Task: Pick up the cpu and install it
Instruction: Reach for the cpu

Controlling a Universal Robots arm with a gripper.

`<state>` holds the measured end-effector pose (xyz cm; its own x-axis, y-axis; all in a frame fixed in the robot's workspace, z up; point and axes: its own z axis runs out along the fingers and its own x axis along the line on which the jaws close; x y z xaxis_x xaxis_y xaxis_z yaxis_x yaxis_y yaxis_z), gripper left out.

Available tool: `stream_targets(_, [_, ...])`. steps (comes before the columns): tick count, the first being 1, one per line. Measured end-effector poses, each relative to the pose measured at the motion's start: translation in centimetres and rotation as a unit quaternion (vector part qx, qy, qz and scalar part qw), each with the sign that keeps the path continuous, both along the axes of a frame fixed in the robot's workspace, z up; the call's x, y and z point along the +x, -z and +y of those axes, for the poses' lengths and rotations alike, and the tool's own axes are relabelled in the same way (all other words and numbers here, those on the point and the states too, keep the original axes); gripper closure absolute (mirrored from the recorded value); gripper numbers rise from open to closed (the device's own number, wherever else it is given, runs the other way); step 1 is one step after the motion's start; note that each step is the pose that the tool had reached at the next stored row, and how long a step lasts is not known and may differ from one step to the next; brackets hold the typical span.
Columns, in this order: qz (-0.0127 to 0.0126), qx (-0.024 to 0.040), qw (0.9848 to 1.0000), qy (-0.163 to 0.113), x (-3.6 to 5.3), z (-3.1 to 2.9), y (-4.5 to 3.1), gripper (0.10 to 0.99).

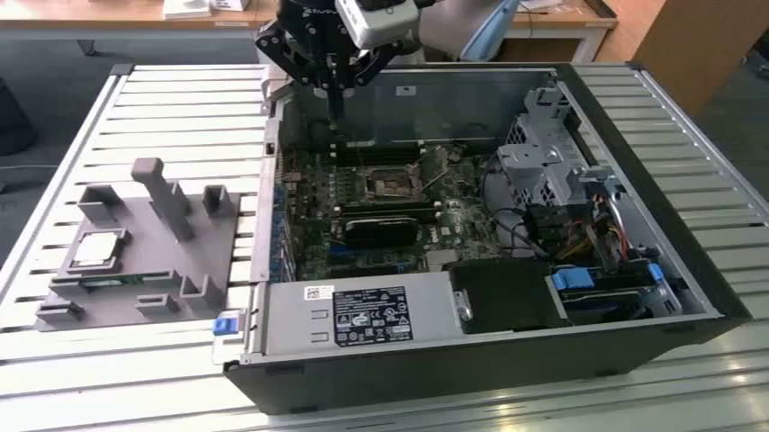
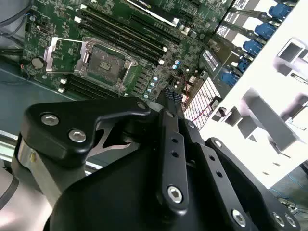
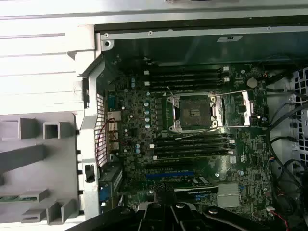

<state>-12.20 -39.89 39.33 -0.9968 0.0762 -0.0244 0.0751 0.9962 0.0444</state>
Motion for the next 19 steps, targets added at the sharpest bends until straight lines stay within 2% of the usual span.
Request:
stream_targets(6, [0.0000,0.0000,1.0000,0.000,-0.02,0.00,0.00,0.980])
stream_targets(19, [0.0000,0.0000,1.0000,0.000,-0.74,0.00,0.01,0.980])
